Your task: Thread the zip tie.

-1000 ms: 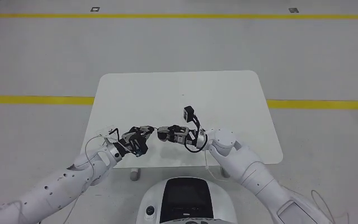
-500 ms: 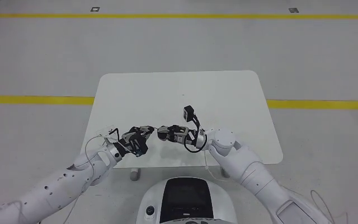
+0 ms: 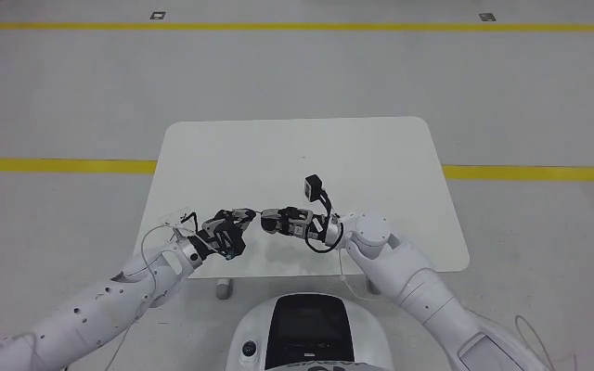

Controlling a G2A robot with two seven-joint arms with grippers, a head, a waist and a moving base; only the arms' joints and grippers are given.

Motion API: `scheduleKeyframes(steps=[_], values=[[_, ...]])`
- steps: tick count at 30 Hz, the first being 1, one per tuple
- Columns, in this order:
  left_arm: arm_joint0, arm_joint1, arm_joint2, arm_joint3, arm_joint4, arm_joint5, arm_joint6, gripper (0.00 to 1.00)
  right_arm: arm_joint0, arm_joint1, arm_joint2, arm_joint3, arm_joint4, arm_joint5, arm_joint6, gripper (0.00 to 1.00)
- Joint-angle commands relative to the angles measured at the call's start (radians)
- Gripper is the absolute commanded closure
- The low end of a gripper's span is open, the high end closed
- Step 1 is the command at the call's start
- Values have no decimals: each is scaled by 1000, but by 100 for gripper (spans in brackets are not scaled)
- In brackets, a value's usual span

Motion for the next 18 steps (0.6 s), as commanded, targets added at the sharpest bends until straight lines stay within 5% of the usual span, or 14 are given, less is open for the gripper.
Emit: scheduleKeyframes(steps=[1, 18], values=[[0, 0, 0, 0, 0, 0, 0, 100, -1, -1, 2, 0, 0, 0, 0, 87], [0, 0, 0, 0, 0, 0, 0, 100, -3, -6, 11, 5, -3, 6, 6, 100]])
